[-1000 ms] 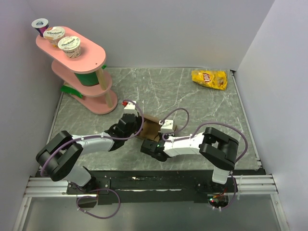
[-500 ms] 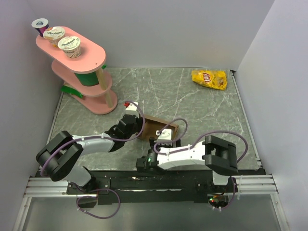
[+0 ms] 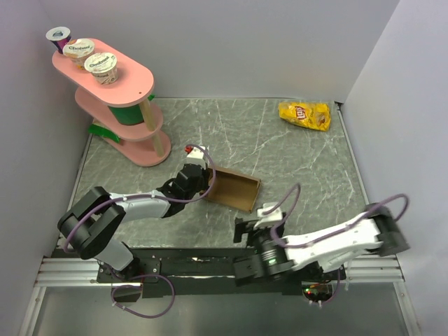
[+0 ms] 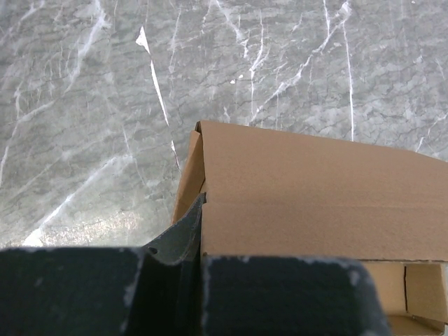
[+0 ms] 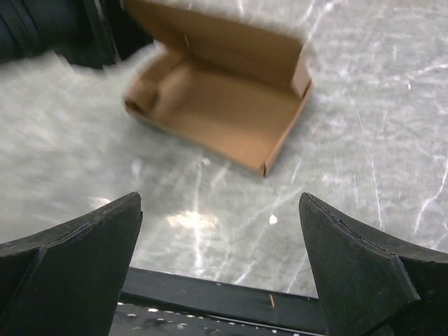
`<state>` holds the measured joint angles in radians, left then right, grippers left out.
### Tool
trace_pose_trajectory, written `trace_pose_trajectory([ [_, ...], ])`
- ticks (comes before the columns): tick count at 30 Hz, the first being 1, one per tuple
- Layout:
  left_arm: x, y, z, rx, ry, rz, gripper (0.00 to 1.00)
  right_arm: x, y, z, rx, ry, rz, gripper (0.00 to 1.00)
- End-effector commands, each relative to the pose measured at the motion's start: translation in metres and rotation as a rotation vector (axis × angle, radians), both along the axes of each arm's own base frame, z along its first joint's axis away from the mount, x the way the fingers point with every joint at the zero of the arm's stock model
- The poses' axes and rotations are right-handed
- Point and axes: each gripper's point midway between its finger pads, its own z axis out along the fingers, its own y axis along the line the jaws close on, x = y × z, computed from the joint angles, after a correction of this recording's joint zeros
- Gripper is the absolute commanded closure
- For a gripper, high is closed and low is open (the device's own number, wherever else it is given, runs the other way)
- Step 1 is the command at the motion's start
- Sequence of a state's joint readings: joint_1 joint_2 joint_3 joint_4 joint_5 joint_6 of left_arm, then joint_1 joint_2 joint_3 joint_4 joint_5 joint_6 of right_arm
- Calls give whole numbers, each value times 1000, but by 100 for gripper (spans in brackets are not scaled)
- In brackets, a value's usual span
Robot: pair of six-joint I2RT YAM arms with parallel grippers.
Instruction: Fold the paper box
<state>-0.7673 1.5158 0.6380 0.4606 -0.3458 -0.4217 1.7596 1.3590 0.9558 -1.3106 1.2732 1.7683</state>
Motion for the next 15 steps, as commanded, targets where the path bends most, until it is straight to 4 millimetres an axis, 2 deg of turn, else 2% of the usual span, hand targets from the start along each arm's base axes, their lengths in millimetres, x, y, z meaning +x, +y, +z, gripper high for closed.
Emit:
trace_pose_trajectory([
  [1,-6,6,-21,60,48,0,99,23,-19,59,-81,-65,61,0],
  [2,-7,7,-22,60,50,1,99,29,-6,53,-79,-30,107,0],
  [3,-6,8,-24,61,52,5,99,23,15,51,-177,46,404,0],
  [4,-6,7,-24,60,54,2,99,44,31,71,48,40,421,0],
  [5,-6,6,-25,62,56,2,99,51,27,65,107,47,419,0],
  [6,-7,7,-27,68,62,2,99,54,25,80,147,16,452,0],
  [7,-7,7,-28,69,64,4,99,62,21,85,127,9,430,0],
  [8,-7,7,-28,64,64,8,99,75,17,114,148,-17,384,0],
  [9,-7,7,-27,58,65,12,99,84,24,105,84,24,357,0],
  [10,-8,7,-28,53,64,13,99,93,23,112,57,5,306,0],
  [11,-7,8,-28,51,62,13,99,101,32,132,80,-44,303,0],
  [12,-8,6,-28,46,63,11,99,110,41,126,23,-51,293,0],
  [13,-7,6,-26,43,59,12,99,119,41,130,29,-65,257,0],
  [14,-7,6,-27,45,61,12,99,126,49,143,79,-94,260,0],
  [15,-7,7,-29,48,66,16,99,137,49,143,92,-94,237,0],
])
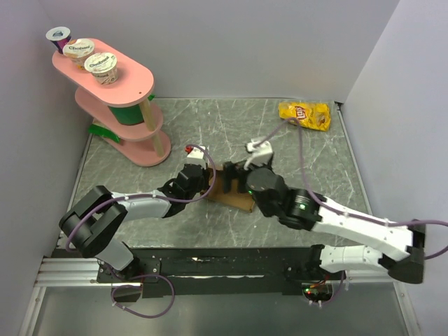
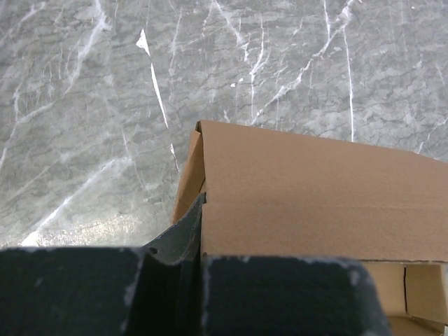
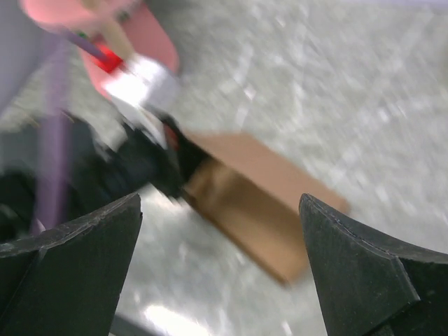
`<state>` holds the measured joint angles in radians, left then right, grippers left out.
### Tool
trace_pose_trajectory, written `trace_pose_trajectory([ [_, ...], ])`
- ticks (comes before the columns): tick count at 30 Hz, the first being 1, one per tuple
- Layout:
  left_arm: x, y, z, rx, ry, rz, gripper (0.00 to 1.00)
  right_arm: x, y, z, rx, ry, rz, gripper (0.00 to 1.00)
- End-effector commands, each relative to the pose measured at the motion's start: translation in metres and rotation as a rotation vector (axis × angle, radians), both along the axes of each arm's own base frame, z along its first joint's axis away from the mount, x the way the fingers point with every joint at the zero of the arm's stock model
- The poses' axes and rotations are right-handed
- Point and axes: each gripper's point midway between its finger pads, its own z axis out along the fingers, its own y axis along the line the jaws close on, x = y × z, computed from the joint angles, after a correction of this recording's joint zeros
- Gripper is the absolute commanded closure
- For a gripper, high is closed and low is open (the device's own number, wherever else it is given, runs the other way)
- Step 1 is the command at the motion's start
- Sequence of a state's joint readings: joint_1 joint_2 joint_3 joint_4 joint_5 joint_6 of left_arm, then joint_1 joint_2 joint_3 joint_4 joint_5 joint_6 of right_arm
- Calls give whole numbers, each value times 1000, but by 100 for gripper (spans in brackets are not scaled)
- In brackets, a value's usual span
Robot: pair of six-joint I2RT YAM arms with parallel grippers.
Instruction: Fold the paper box
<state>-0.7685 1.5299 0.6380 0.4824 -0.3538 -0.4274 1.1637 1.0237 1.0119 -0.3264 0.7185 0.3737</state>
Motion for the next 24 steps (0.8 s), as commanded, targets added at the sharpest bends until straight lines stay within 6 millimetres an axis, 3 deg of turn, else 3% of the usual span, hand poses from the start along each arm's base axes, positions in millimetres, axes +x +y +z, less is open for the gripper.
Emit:
trace_pose_trajectory([
  [1,-10,9,-29,57,74,9,99,38,25,31,27,-115,-5,0],
  [4,-13,7,-30,42,72,4,99,64,19,27,57,-121,-108,0],
  [6,-15,6,-31,25,69,-2,99,86,9,4,77,-78,-169,0],
  [10,-18,1,-34,22,71,-15,99,108,7,-20,114,-51,-201,1],
  [11,-19,0,-35,23,74,-19,99,113,10,-34,88,-26,-206,1],
  [16,-19,-5,-36,19,80,-30,98,113,18,-91,-5,102,-192,1],
  [18,-19,-6,-35,10,83,-27,90,110,19,-108,8,144,-197,1],
  [22,-24,-5,-33,-7,84,-31,49,100,14,-143,-8,209,-216,1],
  [24,-26,-3,-30,-16,82,-31,40,97,12,-156,-24,241,-233,1],
])
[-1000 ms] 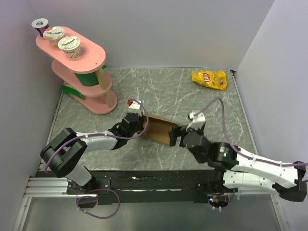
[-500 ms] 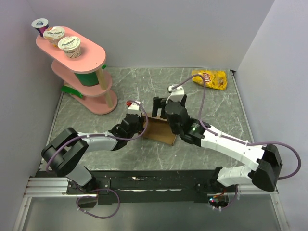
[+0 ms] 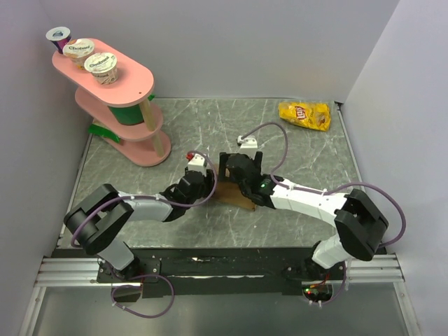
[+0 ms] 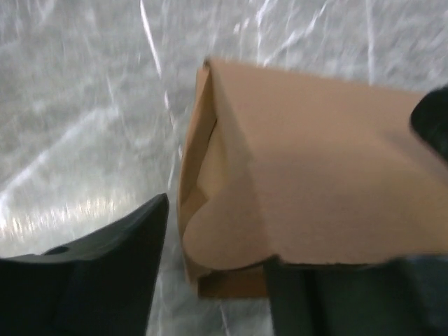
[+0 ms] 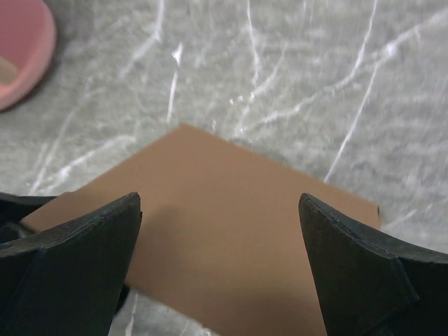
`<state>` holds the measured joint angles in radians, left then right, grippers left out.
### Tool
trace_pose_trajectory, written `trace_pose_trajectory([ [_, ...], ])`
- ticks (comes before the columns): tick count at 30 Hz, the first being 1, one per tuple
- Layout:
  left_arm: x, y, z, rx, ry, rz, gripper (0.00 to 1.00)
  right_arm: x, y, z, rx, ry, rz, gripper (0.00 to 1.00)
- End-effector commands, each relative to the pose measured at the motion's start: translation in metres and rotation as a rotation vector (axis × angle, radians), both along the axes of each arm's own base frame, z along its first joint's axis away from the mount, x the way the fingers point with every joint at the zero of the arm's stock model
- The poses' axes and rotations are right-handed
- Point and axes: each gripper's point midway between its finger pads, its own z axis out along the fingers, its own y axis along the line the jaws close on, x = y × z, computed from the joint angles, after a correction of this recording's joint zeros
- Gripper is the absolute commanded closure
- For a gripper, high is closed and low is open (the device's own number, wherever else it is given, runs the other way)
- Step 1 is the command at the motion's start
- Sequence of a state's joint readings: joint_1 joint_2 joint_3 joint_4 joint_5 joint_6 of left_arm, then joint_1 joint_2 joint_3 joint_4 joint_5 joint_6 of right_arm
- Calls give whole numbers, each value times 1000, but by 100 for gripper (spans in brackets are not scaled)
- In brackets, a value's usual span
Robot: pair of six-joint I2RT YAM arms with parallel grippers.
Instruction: Fold the paper box
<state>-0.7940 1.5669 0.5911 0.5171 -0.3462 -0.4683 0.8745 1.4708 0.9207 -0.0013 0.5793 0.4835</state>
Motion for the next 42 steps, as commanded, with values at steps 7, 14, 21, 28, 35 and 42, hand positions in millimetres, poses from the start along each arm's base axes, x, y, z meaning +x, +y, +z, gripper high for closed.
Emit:
trace_pose_trajectory([
  [7,-26,5,6,-32,18,-65,20,-5,-2,-37,-1,77,-64,0],
  [14,-62,12,24,-63,-18,-201,5,-3,-5,-46,-24,89,-80,0],
  [21,-95,16,32,-103,34,-299,4,-3,-6,-58,-46,105,-93,0],
  [28,-86,40,117,-301,-50,-165,1,-7,-12,-67,-60,108,-97,0],
  [35,-40,32,148,-352,-35,-160,3,-10,-16,-80,-60,106,-99,1],
  [42,-9,10,86,-253,119,-205,25,-15,-18,-99,-77,118,-98,1],
])
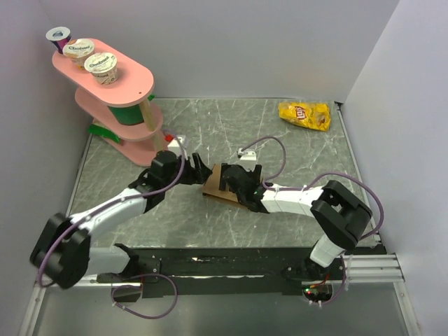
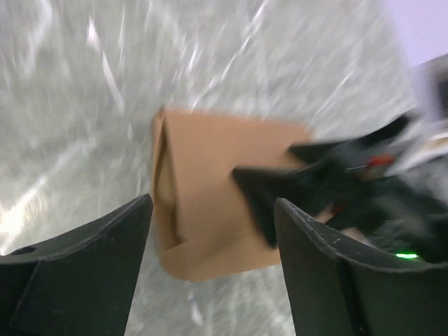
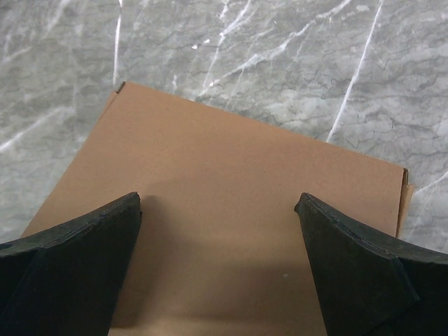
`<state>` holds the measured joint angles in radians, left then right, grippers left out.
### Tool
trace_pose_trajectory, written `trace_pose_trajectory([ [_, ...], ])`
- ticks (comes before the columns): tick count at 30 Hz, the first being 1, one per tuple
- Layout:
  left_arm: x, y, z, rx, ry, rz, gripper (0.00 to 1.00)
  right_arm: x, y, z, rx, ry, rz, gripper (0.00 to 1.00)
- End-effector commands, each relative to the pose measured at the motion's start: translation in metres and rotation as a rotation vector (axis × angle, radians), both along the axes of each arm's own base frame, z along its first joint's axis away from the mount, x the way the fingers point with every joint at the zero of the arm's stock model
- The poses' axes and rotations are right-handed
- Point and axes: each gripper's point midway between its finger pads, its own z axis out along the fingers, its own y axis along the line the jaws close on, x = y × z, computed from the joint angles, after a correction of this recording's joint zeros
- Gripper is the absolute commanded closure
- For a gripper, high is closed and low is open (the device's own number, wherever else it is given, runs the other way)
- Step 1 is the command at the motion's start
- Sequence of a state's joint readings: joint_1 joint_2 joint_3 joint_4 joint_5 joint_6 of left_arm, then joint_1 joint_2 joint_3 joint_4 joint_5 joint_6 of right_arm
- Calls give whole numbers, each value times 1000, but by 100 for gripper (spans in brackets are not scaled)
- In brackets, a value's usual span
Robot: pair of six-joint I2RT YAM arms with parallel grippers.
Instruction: Fold the paper box
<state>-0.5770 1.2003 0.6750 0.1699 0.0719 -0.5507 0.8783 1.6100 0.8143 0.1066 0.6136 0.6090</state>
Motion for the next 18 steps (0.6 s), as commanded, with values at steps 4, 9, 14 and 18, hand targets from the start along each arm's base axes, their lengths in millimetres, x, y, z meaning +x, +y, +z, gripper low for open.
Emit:
trace_pose_trajectory([
  [4,2,-22,-43,11,103,-115,31,-11,-12,-34,-87,45,-12,1],
  [9,5,-23,-68,39,144,-113,35,-14,-15,-44,-120,53,-24,0],
  [14,6,-15,-91,87,181,-77,48,-20,-17,-55,-129,76,-27,0],
  [18,5,-6,-105,110,195,-35,48,-21,-19,-57,-140,86,-34,0],
])
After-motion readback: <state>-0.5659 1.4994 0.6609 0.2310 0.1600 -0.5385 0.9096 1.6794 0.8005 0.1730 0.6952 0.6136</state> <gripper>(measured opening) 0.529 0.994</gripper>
